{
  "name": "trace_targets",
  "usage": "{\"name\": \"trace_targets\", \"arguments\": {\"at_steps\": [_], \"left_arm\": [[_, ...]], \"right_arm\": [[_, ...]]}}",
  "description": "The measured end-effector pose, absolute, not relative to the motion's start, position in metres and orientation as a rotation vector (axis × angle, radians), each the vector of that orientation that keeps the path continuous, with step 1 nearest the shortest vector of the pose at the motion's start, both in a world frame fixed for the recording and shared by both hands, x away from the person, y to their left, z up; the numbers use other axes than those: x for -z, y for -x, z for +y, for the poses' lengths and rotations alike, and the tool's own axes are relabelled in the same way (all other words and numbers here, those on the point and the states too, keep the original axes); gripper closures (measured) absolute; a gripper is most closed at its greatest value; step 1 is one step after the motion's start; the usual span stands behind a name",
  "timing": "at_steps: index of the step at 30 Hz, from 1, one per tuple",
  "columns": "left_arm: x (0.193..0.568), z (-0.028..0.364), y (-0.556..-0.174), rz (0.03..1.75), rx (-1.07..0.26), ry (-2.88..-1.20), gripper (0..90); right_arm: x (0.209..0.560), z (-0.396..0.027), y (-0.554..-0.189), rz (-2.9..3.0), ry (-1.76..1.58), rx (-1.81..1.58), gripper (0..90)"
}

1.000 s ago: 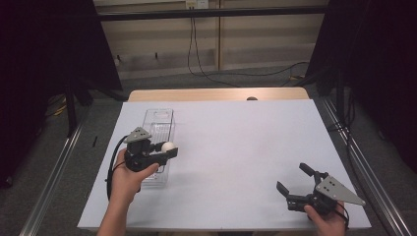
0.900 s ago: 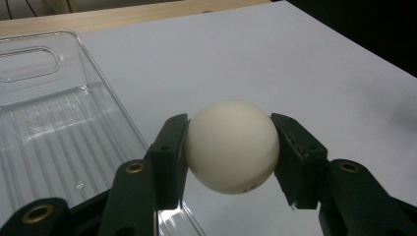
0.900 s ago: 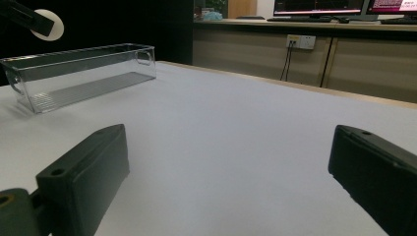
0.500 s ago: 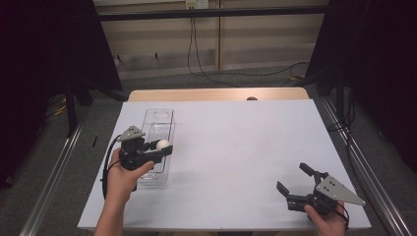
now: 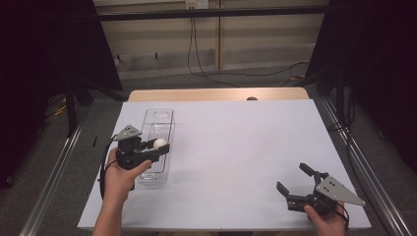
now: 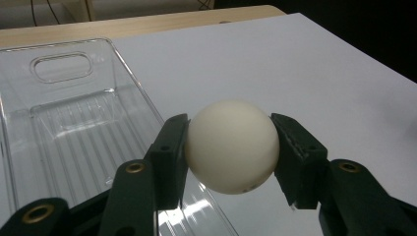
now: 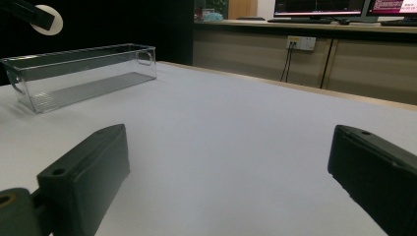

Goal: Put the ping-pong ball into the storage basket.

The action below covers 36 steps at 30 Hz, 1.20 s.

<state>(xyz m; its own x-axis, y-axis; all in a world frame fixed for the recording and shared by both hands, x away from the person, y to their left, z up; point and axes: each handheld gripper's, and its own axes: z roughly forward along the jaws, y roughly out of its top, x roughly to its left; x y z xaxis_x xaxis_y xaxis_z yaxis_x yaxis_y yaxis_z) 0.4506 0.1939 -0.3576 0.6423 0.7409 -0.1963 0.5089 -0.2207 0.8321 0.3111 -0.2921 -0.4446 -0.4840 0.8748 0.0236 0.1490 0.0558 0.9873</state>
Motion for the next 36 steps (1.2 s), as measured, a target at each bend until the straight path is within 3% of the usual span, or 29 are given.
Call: {"name": "trace_targets", "arguments": {"at_steps": [36], "left_arm": [[0.367, 0.206, -0.458, 1.056, -0.352, -1.882, 51.3]], "right_arm": [[0.444, -0.292, -0.311, 1.706, -1.027, -1.491, 1.8]]}}
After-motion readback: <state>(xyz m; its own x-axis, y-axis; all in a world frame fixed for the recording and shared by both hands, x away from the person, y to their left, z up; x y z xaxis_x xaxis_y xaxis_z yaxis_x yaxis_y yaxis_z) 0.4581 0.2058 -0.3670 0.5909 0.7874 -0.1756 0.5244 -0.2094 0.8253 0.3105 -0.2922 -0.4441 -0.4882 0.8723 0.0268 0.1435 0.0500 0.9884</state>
